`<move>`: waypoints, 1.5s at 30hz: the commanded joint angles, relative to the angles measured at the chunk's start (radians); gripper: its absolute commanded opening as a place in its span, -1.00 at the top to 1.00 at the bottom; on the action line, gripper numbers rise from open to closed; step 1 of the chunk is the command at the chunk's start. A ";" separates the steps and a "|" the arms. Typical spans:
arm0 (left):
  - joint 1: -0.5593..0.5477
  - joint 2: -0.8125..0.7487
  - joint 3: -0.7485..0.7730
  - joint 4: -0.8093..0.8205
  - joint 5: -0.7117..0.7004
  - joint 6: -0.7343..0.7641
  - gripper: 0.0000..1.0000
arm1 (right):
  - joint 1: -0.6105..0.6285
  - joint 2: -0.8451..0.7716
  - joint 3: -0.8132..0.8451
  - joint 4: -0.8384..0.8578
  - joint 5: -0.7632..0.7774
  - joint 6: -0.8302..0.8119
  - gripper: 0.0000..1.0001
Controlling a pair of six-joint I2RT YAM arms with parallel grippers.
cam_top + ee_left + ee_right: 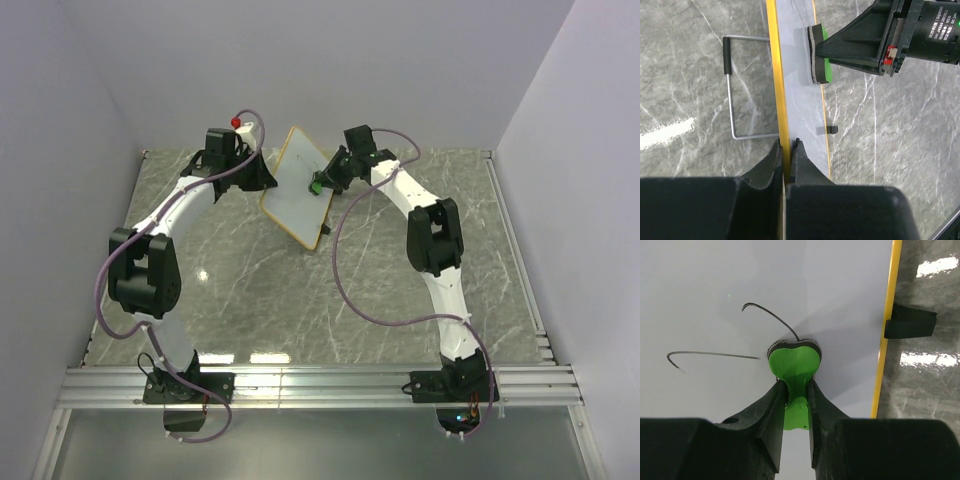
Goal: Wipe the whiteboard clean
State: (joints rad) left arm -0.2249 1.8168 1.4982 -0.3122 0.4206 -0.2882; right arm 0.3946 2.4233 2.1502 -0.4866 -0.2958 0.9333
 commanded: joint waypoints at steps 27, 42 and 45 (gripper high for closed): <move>-0.123 0.056 -0.066 -0.219 0.207 0.115 0.99 | 0.055 0.209 0.231 0.445 -0.108 0.449 1.00; -0.116 0.084 -0.038 -0.235 0.201 0.129 0.99 | -0.079 0.088 0.025 -0.061 0.053 0.187 1.00; -0.113 0.093 -0.027 -0.237 0.205 0.129 0.99 | -0.068 0.102 0.030 -0.096 0.040 0.173 1.00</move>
State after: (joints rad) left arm -0.2352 1.8256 1.5127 -0.3492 0.4480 -0.2733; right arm 0.2878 2.5031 2.1582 -0.4221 -0.2722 1.1797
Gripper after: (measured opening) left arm 0.047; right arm 0.272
